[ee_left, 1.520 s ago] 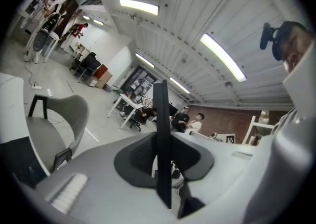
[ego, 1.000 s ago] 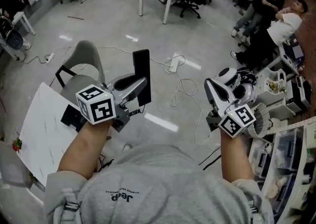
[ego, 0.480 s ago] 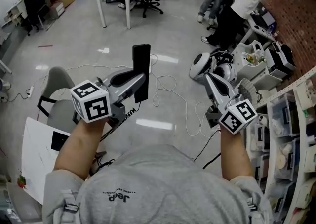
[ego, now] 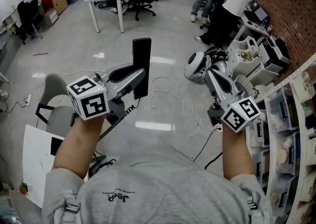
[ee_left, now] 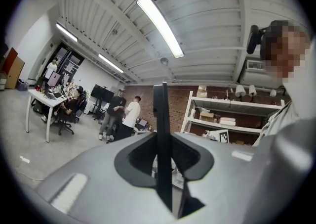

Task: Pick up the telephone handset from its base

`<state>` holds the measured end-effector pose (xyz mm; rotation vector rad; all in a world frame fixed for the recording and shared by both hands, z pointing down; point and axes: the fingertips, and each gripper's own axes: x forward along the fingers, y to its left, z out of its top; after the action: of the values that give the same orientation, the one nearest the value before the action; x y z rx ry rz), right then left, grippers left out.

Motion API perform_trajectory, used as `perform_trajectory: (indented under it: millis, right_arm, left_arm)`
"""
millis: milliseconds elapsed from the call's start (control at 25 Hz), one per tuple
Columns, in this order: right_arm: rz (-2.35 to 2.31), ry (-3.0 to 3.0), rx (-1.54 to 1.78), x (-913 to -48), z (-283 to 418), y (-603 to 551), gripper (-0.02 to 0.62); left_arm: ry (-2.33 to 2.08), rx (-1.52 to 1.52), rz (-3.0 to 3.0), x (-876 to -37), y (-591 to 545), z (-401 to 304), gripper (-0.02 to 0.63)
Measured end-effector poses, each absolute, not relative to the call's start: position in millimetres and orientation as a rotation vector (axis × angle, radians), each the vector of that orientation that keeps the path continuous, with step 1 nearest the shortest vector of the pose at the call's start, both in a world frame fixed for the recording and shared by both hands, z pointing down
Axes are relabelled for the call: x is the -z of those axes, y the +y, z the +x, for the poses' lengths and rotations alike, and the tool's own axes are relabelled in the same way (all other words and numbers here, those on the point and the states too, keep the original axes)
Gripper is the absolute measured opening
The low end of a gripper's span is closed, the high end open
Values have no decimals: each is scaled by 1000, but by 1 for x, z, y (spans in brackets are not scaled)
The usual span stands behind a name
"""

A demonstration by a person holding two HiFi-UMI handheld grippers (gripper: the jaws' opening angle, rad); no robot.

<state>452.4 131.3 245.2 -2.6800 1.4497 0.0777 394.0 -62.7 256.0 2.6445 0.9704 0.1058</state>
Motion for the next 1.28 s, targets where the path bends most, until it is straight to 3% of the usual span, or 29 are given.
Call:
perform_trajectory:
  millis: [1280]
  right_arm:
    - [-2647,1514,-73,-239,451,123,5]
  left_arm:
    - [929,-73,2635,-244,-67,386,138]
